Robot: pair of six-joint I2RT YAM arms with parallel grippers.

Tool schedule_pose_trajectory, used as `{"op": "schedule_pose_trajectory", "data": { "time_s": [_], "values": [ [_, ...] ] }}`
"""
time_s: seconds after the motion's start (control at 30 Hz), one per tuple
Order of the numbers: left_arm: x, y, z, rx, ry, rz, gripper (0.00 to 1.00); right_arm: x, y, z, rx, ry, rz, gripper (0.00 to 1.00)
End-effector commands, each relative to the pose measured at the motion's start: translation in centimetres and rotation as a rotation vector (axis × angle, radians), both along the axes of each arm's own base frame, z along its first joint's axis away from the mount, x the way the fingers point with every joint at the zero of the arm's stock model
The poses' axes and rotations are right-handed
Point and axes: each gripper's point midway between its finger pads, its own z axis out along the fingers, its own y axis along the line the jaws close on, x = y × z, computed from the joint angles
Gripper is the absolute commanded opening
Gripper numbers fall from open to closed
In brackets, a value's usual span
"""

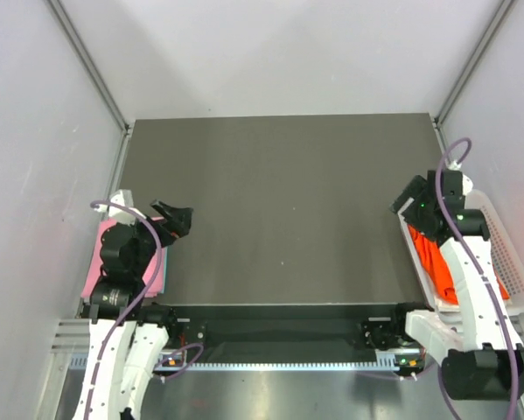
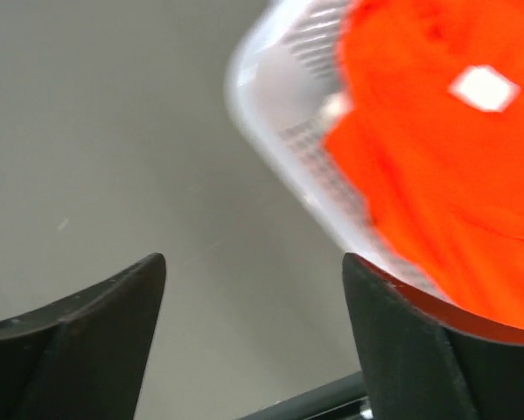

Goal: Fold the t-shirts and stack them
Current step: Grab the tshirt from the pile

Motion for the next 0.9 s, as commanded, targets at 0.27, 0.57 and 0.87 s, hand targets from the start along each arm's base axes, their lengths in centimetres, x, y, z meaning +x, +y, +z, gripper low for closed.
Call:
{"op": "schedule_pose_trajectory", "data": {
  "time_s": [0.27, 0.57, 0.87],
  "values": [
    [-1.2, -8.5, 1.4, 0.266, -0.029, -0.597, 0.94, -2.7, -9.4, -3.0, -0.197, 0.239, -0.206, 0.73],
    [-1.5, -8.8, 1.3, 0.317, -0.011, -0.616, 0.94, -1.7, -8.4, -7.8, -0.124, 0.324, -0.09, 0.61],
    [-1.6, -6.6, 3.6, 0.305, 0.074, -0.474, 0.93, -1.2, -13.0, -1.6, -0.268, 0.194, -0.349, 0.0]
  ]
}}
